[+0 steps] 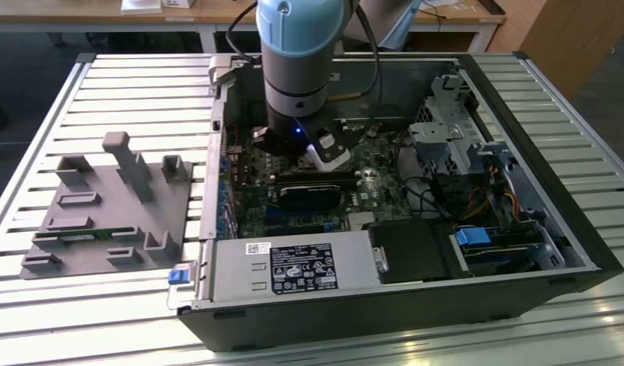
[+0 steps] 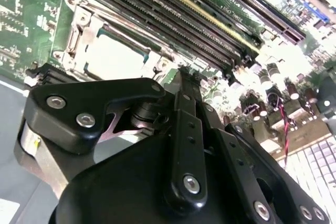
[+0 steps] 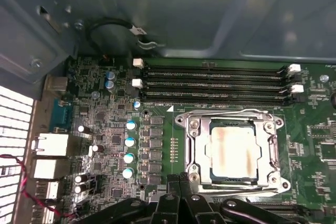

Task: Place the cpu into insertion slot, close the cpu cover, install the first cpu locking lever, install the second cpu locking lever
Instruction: 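Install the second cpu locking lever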

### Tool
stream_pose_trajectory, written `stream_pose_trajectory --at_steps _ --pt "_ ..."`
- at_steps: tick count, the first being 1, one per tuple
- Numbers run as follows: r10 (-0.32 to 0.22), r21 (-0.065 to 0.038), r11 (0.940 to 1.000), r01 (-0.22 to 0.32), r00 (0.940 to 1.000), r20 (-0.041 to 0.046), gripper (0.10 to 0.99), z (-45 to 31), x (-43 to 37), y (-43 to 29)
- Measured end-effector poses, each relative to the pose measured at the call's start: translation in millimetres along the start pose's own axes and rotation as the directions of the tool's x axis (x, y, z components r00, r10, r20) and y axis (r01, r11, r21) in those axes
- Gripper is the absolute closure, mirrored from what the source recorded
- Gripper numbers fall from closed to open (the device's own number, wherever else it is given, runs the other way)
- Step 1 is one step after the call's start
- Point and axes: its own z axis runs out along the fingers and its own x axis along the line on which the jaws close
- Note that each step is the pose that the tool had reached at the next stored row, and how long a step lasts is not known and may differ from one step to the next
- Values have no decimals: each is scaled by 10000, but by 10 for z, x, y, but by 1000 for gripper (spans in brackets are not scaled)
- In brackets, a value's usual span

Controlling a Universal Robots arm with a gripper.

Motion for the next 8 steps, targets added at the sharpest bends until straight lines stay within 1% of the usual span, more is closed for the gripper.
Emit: stream_pose_trajectory --at_steps 4,8 --pt "0 1 10000 0 10000 -1 969 -55 -1 15" --pt "-1 -2 10000 1 10000 1 969 -57 -2 16"
